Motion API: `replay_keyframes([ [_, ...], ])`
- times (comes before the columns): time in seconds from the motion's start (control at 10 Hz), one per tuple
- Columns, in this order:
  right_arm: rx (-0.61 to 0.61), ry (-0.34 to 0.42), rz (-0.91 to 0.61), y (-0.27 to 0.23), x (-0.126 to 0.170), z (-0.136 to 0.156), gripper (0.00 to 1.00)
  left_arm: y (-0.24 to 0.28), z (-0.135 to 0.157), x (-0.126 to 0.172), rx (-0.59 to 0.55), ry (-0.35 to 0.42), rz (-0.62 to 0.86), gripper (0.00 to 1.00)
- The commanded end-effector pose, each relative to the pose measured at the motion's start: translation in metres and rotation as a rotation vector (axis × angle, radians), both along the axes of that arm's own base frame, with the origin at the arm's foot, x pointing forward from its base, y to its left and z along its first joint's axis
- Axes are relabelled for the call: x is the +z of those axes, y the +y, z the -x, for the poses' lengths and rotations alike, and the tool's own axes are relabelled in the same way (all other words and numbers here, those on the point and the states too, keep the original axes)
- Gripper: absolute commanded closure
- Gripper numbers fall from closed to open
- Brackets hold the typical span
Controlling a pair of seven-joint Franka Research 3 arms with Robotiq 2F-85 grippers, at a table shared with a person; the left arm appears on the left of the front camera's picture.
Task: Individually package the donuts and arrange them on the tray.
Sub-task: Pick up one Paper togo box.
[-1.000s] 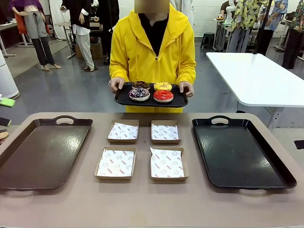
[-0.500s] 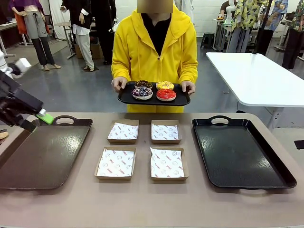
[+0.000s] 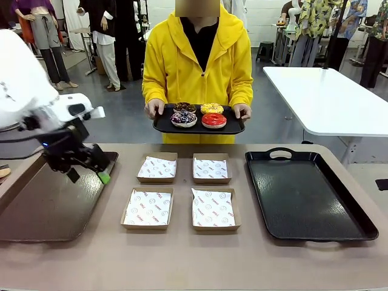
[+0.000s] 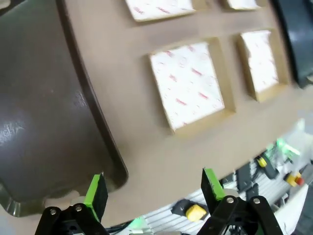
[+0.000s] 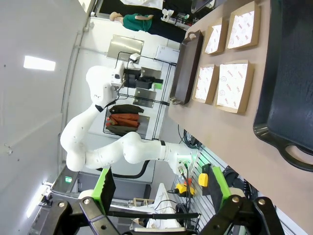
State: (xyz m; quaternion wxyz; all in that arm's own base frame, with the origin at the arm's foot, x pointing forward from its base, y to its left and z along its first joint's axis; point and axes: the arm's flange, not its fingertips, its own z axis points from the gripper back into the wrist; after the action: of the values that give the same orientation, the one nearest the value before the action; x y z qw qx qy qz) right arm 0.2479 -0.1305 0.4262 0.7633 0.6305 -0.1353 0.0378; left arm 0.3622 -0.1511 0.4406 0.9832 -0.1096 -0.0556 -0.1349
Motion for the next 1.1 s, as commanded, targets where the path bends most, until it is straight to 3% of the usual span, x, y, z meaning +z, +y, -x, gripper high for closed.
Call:
replay_keyframes([
  [0.0,-0.002,-0.011,-0.019,0.000,0.001,0.000,0.00,-0.026,-0.020,-0.024,0.078,-0.008,-0.092,0.00],
  [0.6,-0.002,-0.011,-0.019,0.000,0.001,0.000,0.00,-0.083,-0.041,-0.104,0.150,-0.015,-0.147,0.00],
  [0.8,-0.002,-0.011,-0.019,0.000,0.001,0.000,0.00,-0.092,-0.042,-0.112,0.143,-0.046,-0.148,0.00],
  [1.0,-0.002,-0.011,-0.019,0.000,0.001,0.000,0.00,-0.080,-0.038,-0.112,0.120,-0.008,-0.136,0.00],
])
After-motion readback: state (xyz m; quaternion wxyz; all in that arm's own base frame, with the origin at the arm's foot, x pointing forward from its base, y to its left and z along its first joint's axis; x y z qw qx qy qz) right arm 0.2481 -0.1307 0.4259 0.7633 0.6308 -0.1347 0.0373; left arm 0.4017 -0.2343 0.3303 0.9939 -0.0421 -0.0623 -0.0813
